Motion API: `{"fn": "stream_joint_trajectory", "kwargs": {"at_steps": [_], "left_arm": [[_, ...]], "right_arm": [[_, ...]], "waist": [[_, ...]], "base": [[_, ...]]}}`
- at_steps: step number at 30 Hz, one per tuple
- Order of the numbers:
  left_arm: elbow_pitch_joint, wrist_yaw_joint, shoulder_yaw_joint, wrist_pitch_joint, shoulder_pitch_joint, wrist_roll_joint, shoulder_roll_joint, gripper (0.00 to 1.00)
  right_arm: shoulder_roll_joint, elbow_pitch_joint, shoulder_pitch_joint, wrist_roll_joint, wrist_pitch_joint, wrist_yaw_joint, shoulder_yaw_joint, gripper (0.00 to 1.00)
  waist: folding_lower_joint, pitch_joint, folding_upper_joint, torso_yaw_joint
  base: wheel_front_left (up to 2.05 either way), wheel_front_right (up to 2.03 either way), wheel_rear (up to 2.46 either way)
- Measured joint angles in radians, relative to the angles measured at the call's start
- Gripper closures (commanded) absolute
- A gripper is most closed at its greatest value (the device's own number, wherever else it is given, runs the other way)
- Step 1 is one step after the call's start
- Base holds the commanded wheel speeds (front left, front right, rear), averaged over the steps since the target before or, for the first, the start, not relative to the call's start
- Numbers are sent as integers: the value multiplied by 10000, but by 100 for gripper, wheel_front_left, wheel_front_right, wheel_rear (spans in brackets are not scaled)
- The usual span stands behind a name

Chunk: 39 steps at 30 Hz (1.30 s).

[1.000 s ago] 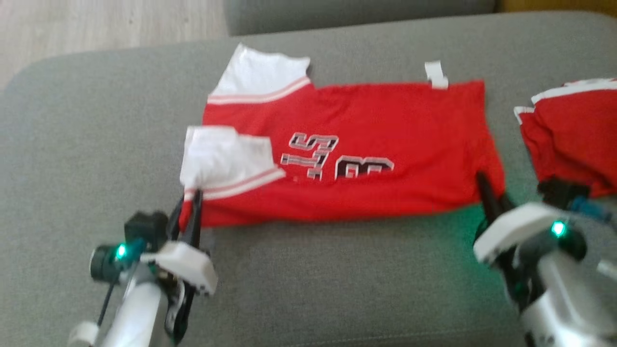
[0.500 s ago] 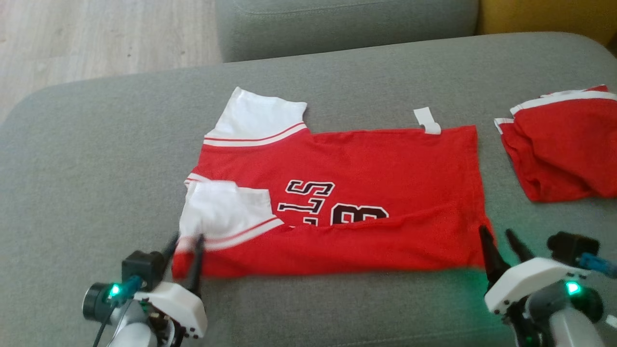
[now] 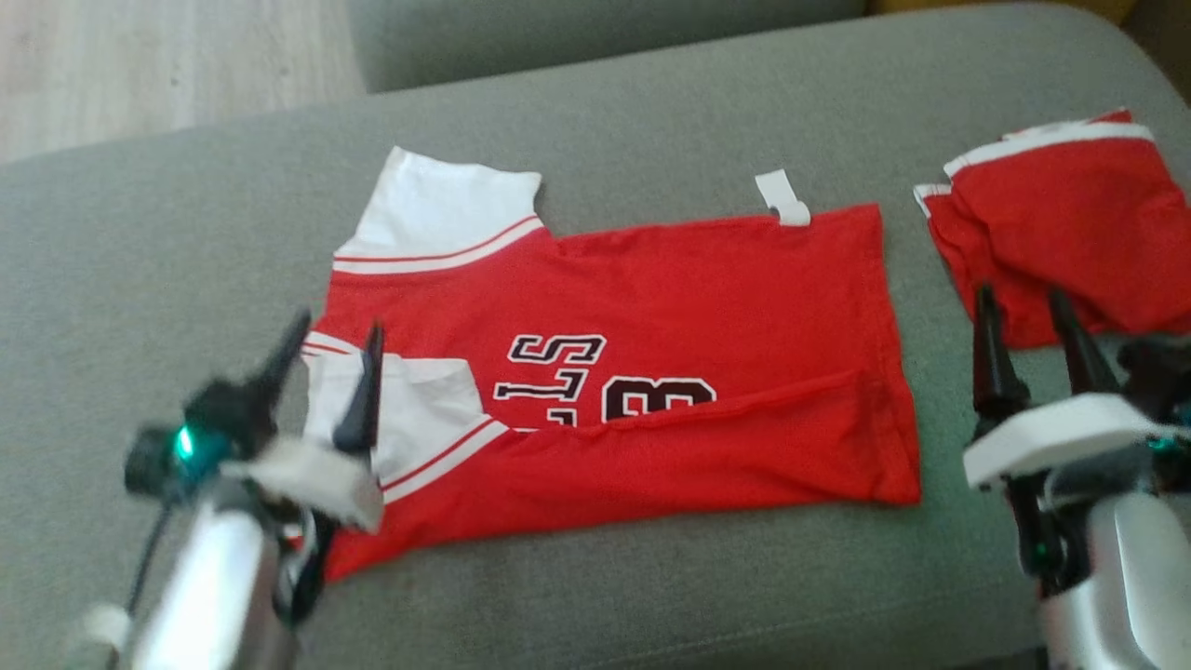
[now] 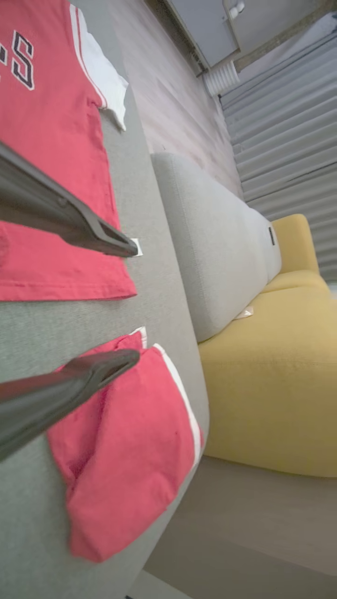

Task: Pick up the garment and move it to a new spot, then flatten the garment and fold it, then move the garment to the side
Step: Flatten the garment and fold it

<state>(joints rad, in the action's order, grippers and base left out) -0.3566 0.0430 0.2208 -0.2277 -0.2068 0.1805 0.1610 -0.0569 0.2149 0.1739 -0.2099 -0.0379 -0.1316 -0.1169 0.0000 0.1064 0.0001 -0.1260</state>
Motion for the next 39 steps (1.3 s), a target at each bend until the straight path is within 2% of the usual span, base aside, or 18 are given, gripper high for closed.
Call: {"fn": "stream_joint_trajectory", "kwargs": {"at_steps": [3, 9, 12, 16, 23, 27, 32, 36, 39], "left_arm": [[61, 242, -6, 236, -1053, 102, 217, 0], [-761, 807, 713, 1795, -3615, 251, 917, 0], [-1565, 817, 1243, 2594, -4854, 535, 1379, 0], [-2474, 882, 2606, 3590, -6196, 1402, 2247, 0], [-3848, 890, 4090, 4690, -7645, 2472, 3315, 0], [-4675, 890, 4454, 4742, -8208, 2506, 3611, 0], [-5540, 890, 4591, 4755, -8724, 2581, 3691, 0], [-5848, 890, 4939, 4811, -9216, 2614, 3743, 0], [-5944, 888, 5164, 5047, -9440, 3051, 3718, 0]], "right_arm": [[-102, -130, 462, 2, 29, 0, 293, 0], [-614, -82, 1633, -109, 42, 0, 924, 0], [-819, -4, 2200, -194, 48, 0, 1438, 0], [-878, 105, 2824, -376, 136, 0, 2013, 0], [-1011, 309, 3528, -704, 476, 0, 2533, 0], [-901, 428, 3560, -734, 633, 0, 2823, 0], [-844, 637, 3651, -897, 779, 0, 2972, 0], [-855, 698, 3804, -966, 920, 0, 3007, 0], [-888, 807, 3898, -999, 926, 0, 3005, 0]], "waist": [[1, 346, 0, -153], [2, 1125, 0, -541], [3, 1502, 0, -799], [3, 1969, 0, -1214], [3, 2798, -1, -1854], [2, 3170, -1, -2138], [1, 3528, -1, -2400], [1, 3746, -1, -2507], [0, 3846, -1, -2516]], "base": [[0, 0, 0], [0, 0, 0], [0, 0, 0], [0, 0, 0], [0, 0, 0], [0, 0, 0], [0, 0, 0], [0, 0, 0], [0, 0, 0]]}}
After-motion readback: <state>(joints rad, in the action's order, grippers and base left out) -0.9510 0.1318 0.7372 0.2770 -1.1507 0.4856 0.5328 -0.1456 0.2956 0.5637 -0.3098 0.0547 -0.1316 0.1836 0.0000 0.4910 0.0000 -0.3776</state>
